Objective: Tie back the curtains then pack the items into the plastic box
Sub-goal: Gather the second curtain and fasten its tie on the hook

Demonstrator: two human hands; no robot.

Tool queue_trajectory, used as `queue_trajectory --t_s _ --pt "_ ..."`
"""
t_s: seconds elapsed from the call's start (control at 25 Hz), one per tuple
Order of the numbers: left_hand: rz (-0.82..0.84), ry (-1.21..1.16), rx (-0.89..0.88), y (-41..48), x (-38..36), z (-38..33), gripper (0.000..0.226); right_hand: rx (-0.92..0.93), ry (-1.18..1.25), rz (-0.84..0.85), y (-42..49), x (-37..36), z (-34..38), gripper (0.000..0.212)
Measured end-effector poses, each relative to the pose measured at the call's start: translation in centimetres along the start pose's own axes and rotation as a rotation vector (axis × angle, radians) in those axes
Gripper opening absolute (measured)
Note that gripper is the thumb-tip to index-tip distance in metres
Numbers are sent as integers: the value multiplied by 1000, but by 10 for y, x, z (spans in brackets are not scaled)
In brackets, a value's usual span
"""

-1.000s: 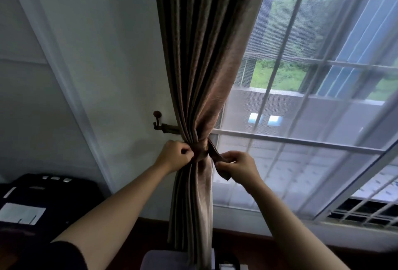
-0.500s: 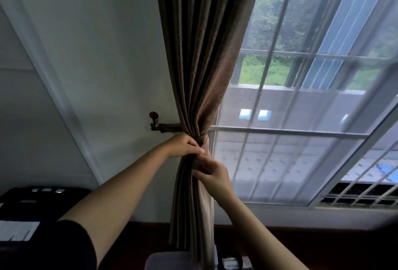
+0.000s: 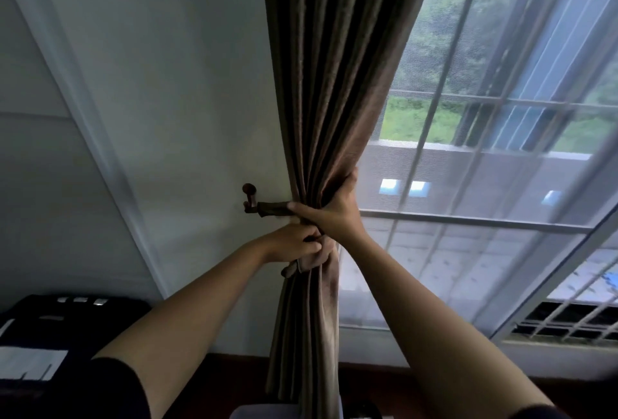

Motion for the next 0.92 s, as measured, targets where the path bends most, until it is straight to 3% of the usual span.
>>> queue_trajectory --t_s 0.12,0.2,0.32,0.44,0.6,0.76,0.84,0.92 --pt "-3 30 -38 -4 2 19 18 -45 -135 -106 11 -7 1 122" --pt "-88 -2 -63 -9 16 39 21 -62 -155 -111 12 -4 -7 111" --pt "-246 -280 -73 -14 42 68 10 -33 -139 -113 12 -6 -10 107" --pt "-262 -515 -38 -11 53 84 15 -8 -137 -143 9 -11 -9 104" --pt "-308 -933 105 -6 50 113 26 -1 -160 -198 5 -18 -6 102" --pt "-489 -1318 209 7 44 133 16 -3 -187 -242 5 -38 7 109" --pt "-623 -1341 240 14 47 141 14 -19 -189 -271 7 -47 11 112" --pt "-805 -1158 281 19 54 143 18 -42 -195 -299 9 -55 15 112"
Point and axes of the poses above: each hand's wrist, its own y-axis towards the middle knuckle, its own x-axis out of the back of the hand, z = x × y, the point moved 4 cm from there along y, towards the middle knuckle, and after that the axes turned 11 degrees about x, right-handed, at the moved point
